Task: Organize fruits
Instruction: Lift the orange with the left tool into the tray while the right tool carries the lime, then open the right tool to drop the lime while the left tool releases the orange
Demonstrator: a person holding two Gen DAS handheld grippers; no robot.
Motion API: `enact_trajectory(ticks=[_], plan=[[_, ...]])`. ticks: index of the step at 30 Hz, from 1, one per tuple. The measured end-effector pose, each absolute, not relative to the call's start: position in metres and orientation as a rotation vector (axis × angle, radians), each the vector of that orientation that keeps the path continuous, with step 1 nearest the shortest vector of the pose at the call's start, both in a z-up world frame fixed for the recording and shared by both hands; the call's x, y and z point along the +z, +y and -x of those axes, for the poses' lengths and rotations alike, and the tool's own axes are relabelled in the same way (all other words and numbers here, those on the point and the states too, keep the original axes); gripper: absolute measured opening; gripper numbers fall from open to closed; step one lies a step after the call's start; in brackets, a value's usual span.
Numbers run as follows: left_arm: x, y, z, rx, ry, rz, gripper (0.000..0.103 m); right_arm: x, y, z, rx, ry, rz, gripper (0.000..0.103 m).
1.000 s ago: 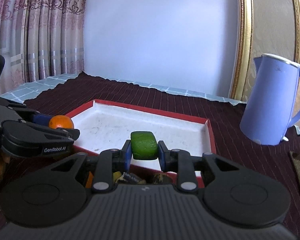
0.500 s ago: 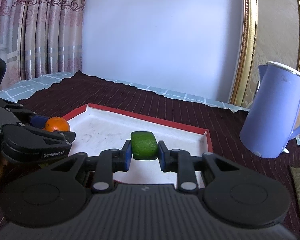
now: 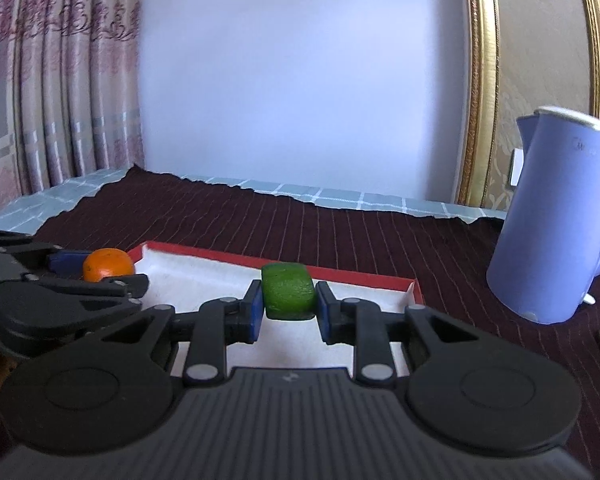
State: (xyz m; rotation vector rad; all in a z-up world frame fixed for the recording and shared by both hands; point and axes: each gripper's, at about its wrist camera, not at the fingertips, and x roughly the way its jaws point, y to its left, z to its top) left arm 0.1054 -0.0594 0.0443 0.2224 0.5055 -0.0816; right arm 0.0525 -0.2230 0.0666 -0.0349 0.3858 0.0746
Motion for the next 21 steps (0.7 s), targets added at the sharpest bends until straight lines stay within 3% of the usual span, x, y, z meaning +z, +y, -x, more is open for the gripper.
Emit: enact_trajectory(ticks=[21], plan=[[0.036,-0.066,-0.139,-0.054,0.512,-0.217,0.041,0.054,-0.229,-0.09,0.048,0.407,0.043,0.025]])
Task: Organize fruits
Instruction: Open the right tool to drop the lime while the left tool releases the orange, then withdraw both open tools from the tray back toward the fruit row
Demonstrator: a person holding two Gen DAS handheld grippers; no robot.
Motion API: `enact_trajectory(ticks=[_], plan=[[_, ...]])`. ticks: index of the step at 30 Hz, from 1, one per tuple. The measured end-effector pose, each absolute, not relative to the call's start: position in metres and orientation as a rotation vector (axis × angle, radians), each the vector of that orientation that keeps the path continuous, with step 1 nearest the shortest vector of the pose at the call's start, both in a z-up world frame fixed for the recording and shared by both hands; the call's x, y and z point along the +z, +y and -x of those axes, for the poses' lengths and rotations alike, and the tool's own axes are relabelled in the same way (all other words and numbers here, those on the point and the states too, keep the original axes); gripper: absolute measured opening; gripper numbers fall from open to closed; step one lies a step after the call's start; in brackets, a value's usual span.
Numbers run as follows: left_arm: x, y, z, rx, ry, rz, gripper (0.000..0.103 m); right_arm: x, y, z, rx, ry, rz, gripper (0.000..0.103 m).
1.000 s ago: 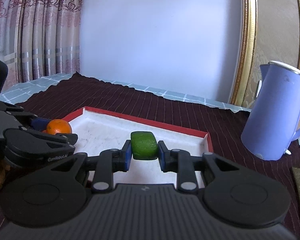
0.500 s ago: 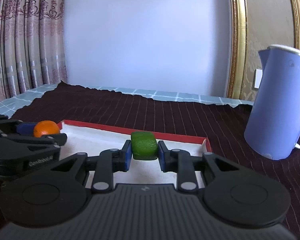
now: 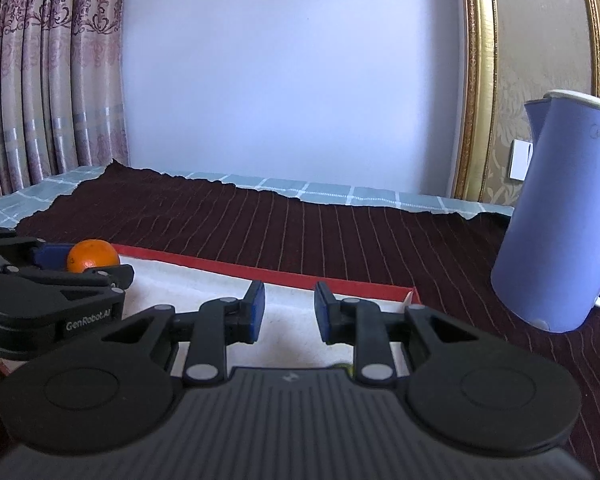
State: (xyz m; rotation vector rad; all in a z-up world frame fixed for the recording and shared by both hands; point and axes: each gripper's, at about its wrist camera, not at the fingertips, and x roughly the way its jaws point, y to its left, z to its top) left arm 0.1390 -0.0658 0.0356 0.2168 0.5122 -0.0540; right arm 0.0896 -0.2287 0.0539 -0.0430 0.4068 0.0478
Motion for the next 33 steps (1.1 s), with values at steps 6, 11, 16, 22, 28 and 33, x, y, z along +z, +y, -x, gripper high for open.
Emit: enact_trajectory(ticks=[6,11,16,22,28,33], plan=[[0.034,-0.065,-0.149,-0.042,0.532,-0.212,0.041,0.052,-0.231,-0.093,0.04,0.415,0.03,0.025],[0.031,-0.067,-0.157,-0.027,0.55,-0.216,0.041,0.049,-0.232,-0.094,0.04,0.419,0.015,0.025],[0.029,-0.065,-0.166,-0.013,0.569,-0.21,0.041,0.047,-0.233,-0.093,0.038,0.422,0.014,0.025],[0.026,-0.062,-0.171,-0.007,0.596,-0.192,0.042,0.047,-0.236,-0.089,0.018,0.4,-0.002,0.059],[0.028,-0.063,-0.166,0.019,0.559,-0.218,0.053,0.05,-0.24,-0.078,0.012,0.345,-0.025,0.096],[0.031,-0.063,-0.16,0.023,0.52,-0.228,0.071,0.047,-0.24,-0.077,0.001,0.348,-0.014,0.103]])
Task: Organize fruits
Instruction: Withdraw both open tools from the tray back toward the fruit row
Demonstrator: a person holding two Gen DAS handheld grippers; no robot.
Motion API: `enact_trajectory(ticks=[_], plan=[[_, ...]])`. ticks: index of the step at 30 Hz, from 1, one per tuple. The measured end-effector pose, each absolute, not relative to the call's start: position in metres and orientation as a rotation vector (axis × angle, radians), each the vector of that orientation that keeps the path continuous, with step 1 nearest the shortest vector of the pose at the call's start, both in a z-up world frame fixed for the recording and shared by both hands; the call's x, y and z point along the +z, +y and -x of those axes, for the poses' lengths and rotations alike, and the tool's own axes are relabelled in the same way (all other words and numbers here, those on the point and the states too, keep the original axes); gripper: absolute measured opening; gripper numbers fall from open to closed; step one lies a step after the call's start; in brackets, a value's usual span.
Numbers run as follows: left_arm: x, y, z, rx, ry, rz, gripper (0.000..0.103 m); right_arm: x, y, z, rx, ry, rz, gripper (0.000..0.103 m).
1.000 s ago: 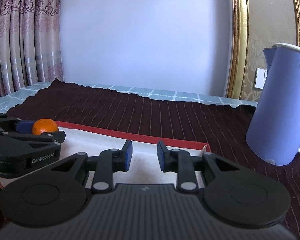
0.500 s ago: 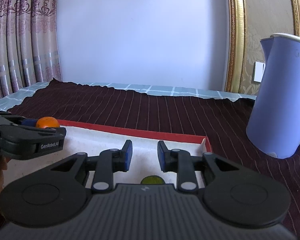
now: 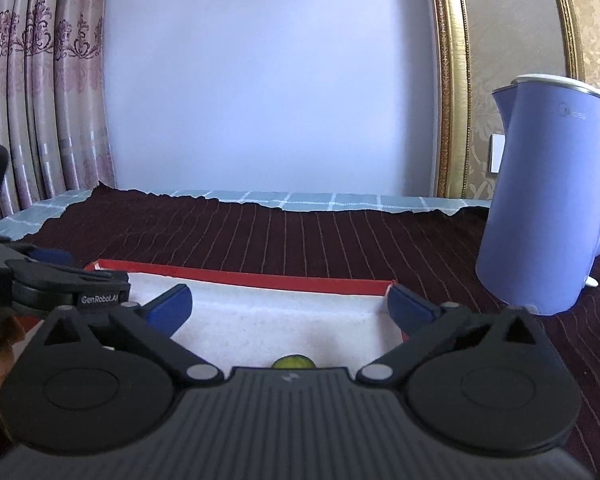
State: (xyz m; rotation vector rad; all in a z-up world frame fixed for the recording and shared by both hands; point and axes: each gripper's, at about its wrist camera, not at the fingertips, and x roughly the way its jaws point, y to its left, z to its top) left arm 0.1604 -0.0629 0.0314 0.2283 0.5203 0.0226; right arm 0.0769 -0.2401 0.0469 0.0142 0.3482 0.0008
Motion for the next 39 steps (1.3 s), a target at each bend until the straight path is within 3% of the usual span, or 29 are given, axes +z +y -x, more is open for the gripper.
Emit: enact_trajectory(ticks=[8,11,39], plan=[[0.029,-0.055,-0.159,0.026,0.548,-0.216,0.071,0.042,-0.243,-0.073,-0.013,0.352,-0.017,0.103],[0.029,-0.049,-0.155,0.026,0.559,-0.196,0.079,0.04,-0.244,-0.071,-0.026,0.353,-0.016,0.103],[0.03,-0.019,-0.081,0.002,0.533,-0.108,0.081,0.021,-0.247,-0.027,-0.084,0.327,-0.041,0.103]])
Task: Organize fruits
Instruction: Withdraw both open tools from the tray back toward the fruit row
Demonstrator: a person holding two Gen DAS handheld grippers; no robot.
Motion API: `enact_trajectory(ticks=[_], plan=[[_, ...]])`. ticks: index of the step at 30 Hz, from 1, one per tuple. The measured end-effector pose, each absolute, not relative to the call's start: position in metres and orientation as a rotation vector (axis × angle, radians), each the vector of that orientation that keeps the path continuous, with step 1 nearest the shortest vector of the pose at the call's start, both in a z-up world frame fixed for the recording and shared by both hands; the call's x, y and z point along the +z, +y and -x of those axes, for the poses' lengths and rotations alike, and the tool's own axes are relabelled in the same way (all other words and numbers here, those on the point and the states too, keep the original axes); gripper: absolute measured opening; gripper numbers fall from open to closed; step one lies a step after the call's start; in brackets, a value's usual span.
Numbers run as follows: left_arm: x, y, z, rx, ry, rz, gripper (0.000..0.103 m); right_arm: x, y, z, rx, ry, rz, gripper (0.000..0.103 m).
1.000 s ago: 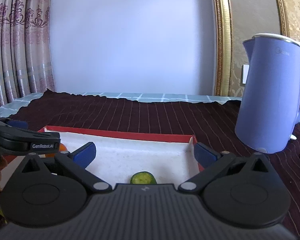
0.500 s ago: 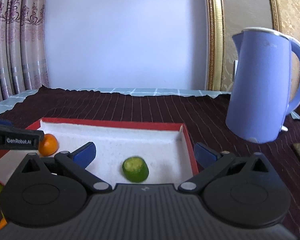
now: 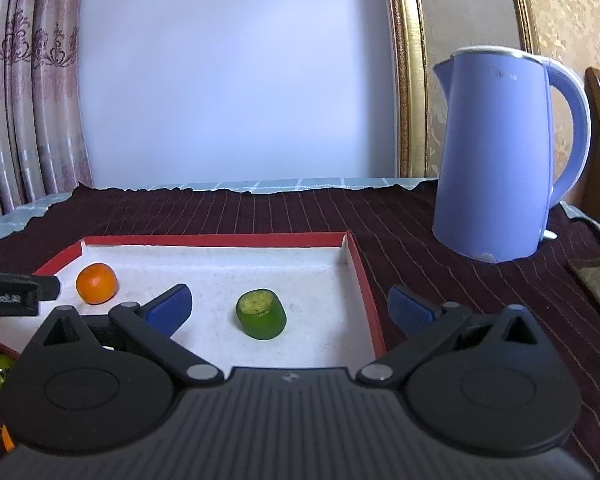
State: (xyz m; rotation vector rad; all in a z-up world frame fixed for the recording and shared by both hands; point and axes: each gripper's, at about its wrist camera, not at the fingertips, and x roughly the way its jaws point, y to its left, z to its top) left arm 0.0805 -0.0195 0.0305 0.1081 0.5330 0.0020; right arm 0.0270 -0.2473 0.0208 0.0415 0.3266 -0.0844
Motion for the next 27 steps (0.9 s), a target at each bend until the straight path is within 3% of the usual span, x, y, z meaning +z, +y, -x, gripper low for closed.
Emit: enact_trajectory(ticks=[27], plan=[[0.018,0.013,-0.04,-0.033,0.514,-0.048,0.081,0.018,-0.26,0.017,-0.067,0.306,-0.2,0.103]])
